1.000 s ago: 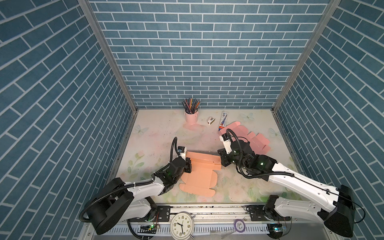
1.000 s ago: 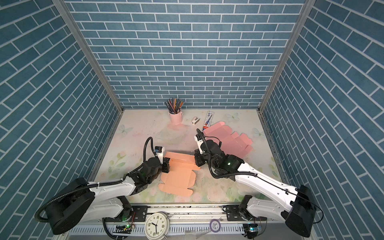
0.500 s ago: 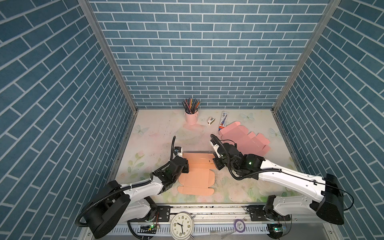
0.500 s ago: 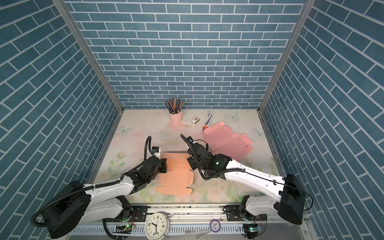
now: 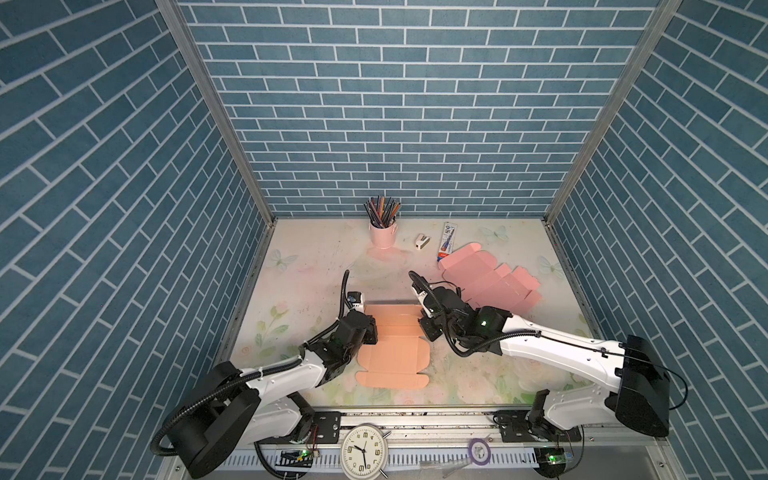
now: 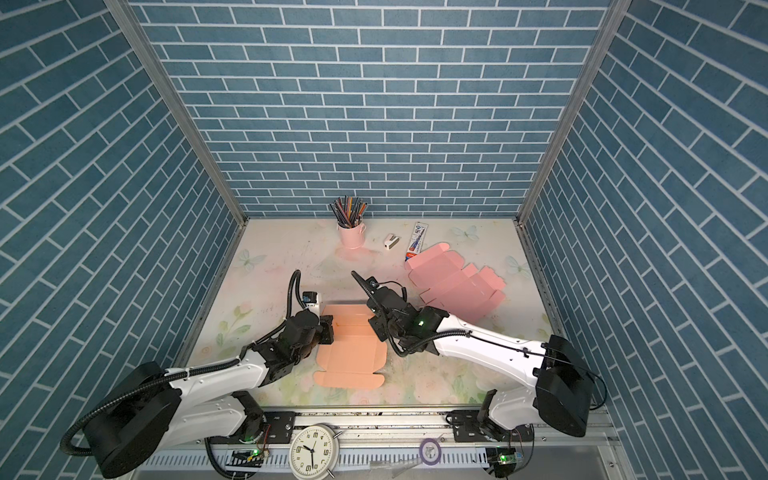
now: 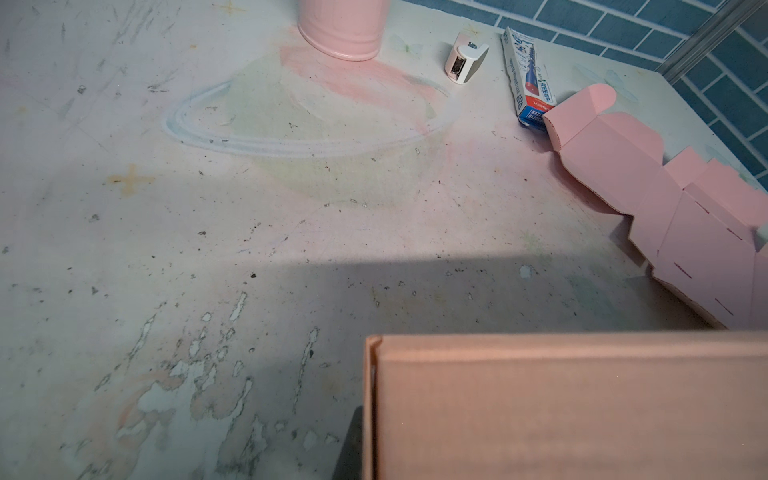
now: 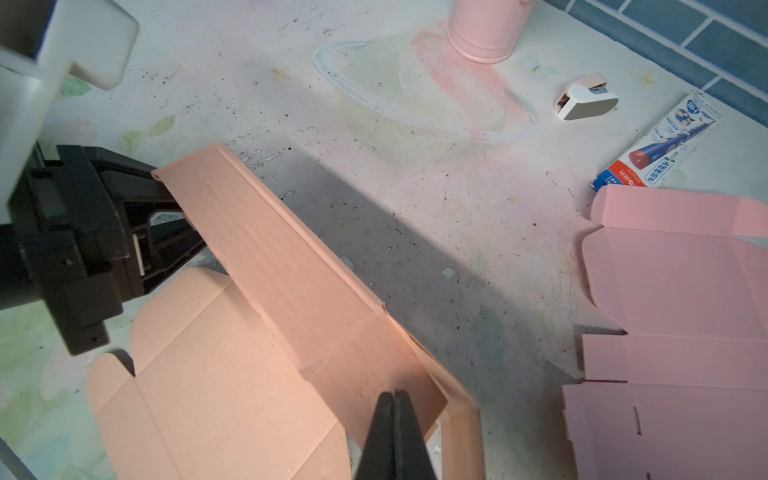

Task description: Fold the paper box

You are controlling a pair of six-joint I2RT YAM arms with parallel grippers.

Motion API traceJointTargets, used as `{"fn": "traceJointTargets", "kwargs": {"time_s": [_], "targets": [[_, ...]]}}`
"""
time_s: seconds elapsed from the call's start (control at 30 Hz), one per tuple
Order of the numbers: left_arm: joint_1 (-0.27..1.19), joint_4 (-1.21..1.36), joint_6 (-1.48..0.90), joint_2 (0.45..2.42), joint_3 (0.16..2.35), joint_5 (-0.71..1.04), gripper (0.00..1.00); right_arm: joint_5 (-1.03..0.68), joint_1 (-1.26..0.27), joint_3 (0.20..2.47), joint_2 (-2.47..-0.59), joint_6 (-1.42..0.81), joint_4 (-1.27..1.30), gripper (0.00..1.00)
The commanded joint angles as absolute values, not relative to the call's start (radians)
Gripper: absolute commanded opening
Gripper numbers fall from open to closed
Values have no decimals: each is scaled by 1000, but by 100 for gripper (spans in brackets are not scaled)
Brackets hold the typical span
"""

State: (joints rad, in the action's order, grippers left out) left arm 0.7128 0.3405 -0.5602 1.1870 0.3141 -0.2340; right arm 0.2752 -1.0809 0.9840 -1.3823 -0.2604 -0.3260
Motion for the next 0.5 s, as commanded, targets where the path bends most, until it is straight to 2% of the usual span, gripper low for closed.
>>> {"fn": "traceJointTargets", "kwargs": {"time_s": [0.0,0.27,0.47], "targets": [[707,336,-582,1169,336,-222,0,250,-1085,1000,-1410,-240,-297,0],[703,354,-599,1170,333,-196,0,233,-1085,1011,-1432,-197,-236,0],[666,402,-640,1160,302,-109,0,216,-1085,987,-1407,-177,-179,0]]}}
